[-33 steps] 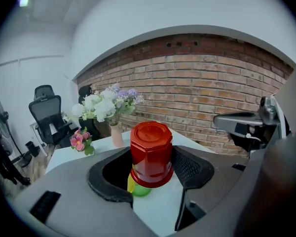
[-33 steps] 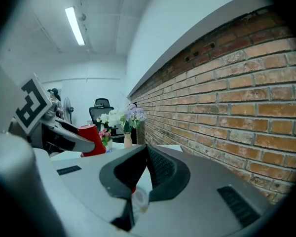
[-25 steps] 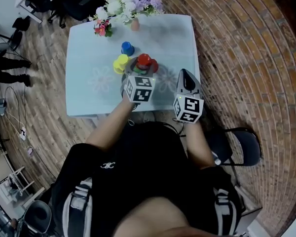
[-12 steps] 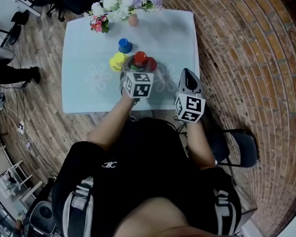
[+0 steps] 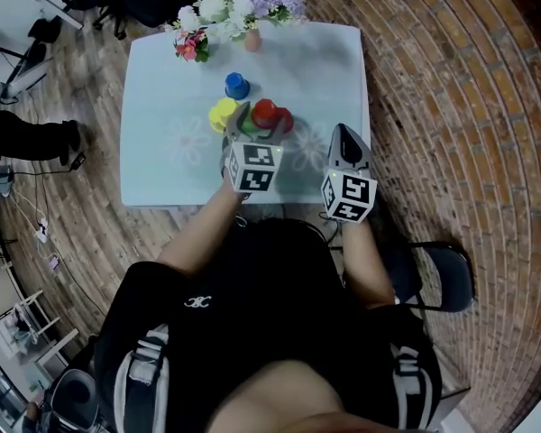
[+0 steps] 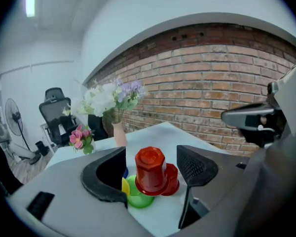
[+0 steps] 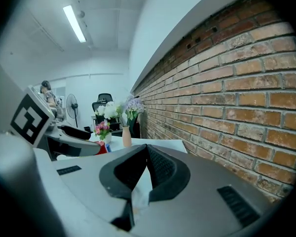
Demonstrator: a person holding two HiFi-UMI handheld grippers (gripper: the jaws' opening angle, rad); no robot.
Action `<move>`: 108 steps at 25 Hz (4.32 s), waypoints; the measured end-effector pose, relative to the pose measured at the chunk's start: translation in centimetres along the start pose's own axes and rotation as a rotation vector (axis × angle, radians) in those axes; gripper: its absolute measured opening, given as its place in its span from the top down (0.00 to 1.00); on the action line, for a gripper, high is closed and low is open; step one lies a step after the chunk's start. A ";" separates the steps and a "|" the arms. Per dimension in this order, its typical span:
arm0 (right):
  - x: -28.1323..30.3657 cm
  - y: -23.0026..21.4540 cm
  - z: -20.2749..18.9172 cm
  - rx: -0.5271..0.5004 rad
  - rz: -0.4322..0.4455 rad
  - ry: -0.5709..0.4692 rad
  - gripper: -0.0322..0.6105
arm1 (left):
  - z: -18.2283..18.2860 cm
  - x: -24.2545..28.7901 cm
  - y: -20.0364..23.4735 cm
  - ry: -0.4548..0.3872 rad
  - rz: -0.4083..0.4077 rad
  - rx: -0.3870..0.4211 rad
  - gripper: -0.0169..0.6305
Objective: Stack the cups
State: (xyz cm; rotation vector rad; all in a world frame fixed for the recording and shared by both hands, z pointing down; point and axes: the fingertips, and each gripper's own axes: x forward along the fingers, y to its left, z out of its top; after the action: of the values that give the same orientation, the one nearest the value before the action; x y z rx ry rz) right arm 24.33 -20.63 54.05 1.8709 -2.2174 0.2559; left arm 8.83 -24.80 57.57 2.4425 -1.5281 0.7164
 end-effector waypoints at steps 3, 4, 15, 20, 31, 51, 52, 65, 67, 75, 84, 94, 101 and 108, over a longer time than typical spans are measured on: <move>0.2 1.0 1.6 0.005 0.008 -0.037 0.95 | 3.0 -2.7 0.5 -0.105 -0.009 0.011 0.49; 0.1 1.5 2.1 0.007 0.013 -0.050 0.95 | 3.9 -3.7 0.8 -0.135 -0.006 0.013 0.49; -0.7 9.0 8.9 -0.005 0.101 -0.195 0.95 | 7.6 -14.7 8.5 -0.322 0.122 -0.043 0.77; -0.2 12.0 11.6 -0.004 0.128 -0.247 0.95 | 5.8 -17.5 13.3 -0.325 0.203 -0.084 0.97; -0.7 16.3 13.8 -0.008 0.130 -0.284 0.95 | 5.4 -21.1 18.4 -0.392 0.202 -0.099 0.97; -2.0 15.9 11.2 0.024 -0.037 -0.211 0.95 | 1.9 -15.3 22.1 -0.311 -0.243 -0.062 0.53; -2.0 15.7 10.9 0.028 -0.055 -0.203 0.95 | 1.7 -14.5 22.1 -0.297 -0.288 -0.031 0.51; -2.5 12.5 5.9 0.059 -0.301 -0.096 0.95 | -0.9 -1.4 19.5 -0.135 -0.720 0.325 0.43; -2.7 11.9 4.8 0.066 -0.339 -0.073 0.95 | -1.9 0.6 18.4 -0.106 -0.761 0.361 0.43; -2.7 10.9 1.3 0.071 -0.425 0.009 0.95 | -5.3 6.9 15.4 0.000 -0.871 0.387 0.43; -2.8 10.8 0.4 0.053 -0.434 0.034 0.95 | -6.8 9.8 12.4 0.033 -0.926 0.402 0.43; -4.5 9.6 0.3 0.053 -0.456 0.037 0.95 | -5.4 9.0 12.6 0.017 -0.857 0.449 0.62; -4.4 9.4 1.3 0.067 -0.403 -0.004 0.95 | -0.3 4.1 15.0 -0.050 -0.772 0.377 0.62; -4.4 9.6 2.5 0.072 -0.326 -0.040 0.95 | 4.0 -2.5 13.4 -0.125 -0.780 0.388 0.62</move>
State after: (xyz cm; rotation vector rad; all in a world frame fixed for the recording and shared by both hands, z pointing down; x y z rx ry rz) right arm 15.45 -15.52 50.50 2.2545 -1.9083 0.2431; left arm -2.70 -30.51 51.50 3.0660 -0.3635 0.7358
